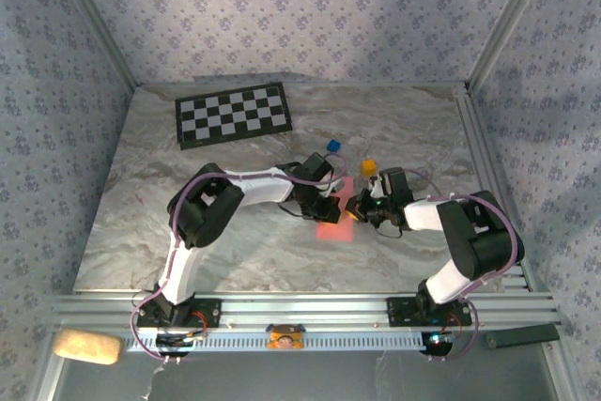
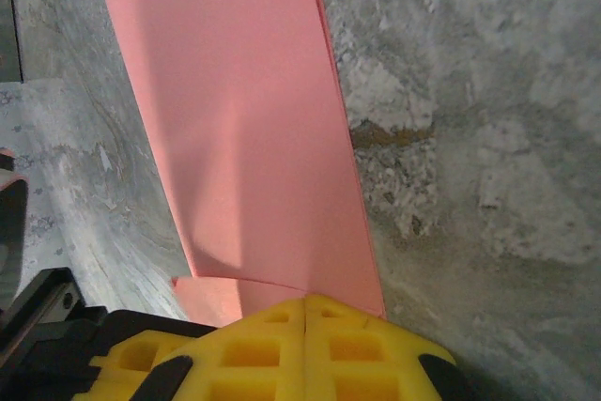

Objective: Fold a paper plane with a square sheet of paper (pick it up from the middle)
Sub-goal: Fold the triangle a second time at the center of the table.

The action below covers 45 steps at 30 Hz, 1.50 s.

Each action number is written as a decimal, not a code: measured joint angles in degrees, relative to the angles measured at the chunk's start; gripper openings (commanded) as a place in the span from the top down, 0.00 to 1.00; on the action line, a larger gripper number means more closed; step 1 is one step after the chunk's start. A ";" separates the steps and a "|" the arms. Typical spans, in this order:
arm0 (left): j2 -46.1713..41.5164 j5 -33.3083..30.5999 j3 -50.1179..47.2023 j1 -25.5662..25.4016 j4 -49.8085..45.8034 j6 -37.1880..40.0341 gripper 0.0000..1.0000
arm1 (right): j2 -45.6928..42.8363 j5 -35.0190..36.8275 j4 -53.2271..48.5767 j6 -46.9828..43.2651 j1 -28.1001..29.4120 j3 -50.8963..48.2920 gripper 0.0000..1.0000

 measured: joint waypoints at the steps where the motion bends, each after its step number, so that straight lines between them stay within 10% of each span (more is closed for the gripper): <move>1: -0.02 0.26 -0.28 0.09 0.48 0.00 0.97 | 0.00 0.00 0.20 0.00 0.00 -0.11 1.00; 45: -14.93 -3.98 -10.40 0.55 -3.02 3.89 0.93 | -0.17 -0.46 0.44 -0.02 -0.63 -0.42 0.99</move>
